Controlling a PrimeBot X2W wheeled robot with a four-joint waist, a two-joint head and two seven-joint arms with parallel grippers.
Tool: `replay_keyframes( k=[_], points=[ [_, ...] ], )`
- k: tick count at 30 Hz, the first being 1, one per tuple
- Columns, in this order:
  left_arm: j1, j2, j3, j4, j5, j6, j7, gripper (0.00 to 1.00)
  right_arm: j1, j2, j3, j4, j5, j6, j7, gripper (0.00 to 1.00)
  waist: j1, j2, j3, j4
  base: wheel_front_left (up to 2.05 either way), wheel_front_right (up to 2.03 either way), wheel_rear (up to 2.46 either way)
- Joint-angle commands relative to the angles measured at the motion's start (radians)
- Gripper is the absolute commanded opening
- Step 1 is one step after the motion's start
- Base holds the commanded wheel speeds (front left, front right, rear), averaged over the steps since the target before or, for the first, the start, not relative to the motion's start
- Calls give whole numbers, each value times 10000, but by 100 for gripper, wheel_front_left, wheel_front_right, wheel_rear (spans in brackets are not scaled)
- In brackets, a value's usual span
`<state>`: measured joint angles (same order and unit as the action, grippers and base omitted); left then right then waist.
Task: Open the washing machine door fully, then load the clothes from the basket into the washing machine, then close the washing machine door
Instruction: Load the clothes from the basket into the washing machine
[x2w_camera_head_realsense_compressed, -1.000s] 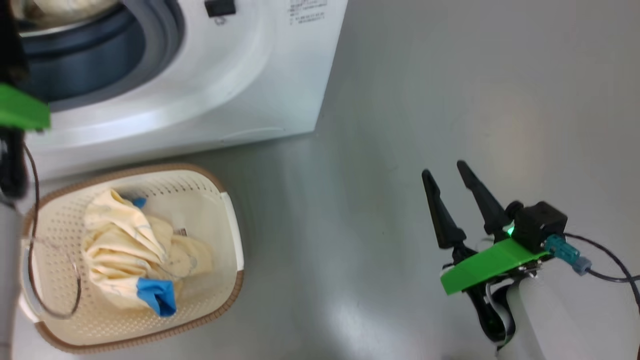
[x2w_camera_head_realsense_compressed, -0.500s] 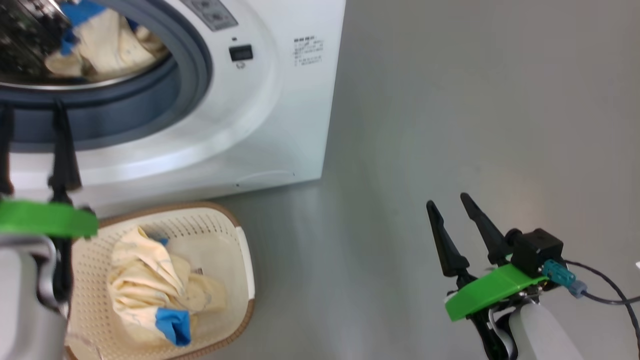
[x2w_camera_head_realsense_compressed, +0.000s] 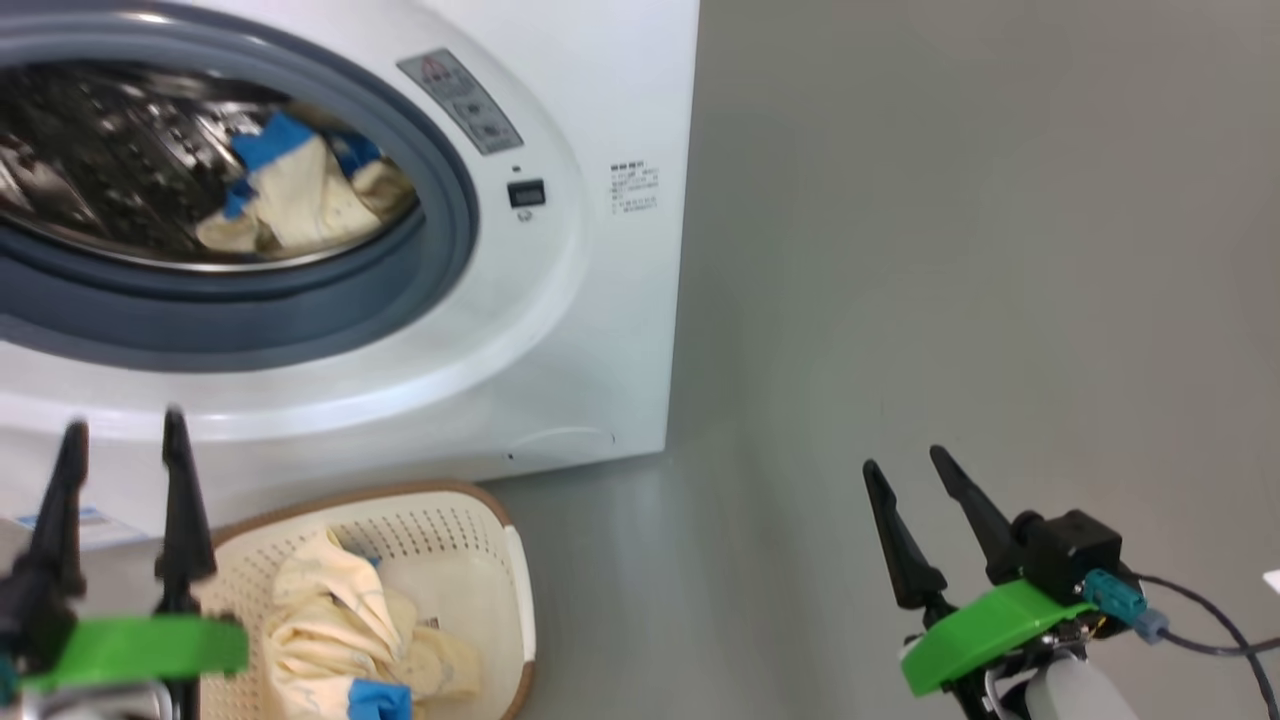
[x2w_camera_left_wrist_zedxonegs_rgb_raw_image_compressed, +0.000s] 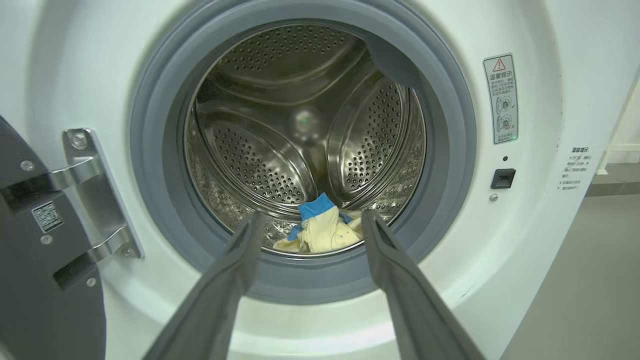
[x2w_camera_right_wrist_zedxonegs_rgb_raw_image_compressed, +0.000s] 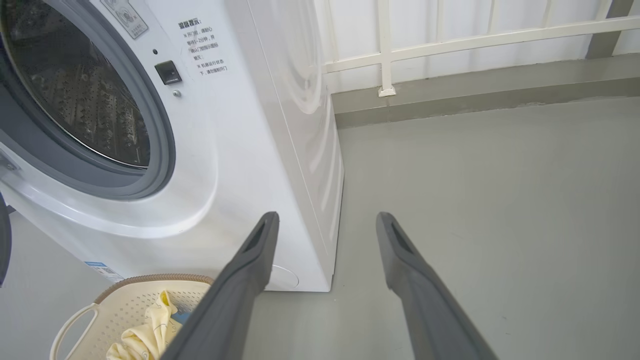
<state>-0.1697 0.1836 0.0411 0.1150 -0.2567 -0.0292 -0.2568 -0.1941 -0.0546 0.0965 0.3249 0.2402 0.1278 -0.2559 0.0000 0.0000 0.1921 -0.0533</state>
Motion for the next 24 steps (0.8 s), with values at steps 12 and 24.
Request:
replay_keyframes(
  k=[12, 24],
  points=[
    [2025, -778, 1280, -1069, 909, -61, -49, 100, 566, 43, 182, -352, -636, 29, -59, 100, 0, 0, -1108, 124, 0, 0, 0],
    [3197, -1219, 1659, -1132, 1203, -64, -49, 100, 718, 44, 166, -480, -668, 29, -59, 100, 0, 0, -1420, -15, 0, 0, 0]
  ],
)
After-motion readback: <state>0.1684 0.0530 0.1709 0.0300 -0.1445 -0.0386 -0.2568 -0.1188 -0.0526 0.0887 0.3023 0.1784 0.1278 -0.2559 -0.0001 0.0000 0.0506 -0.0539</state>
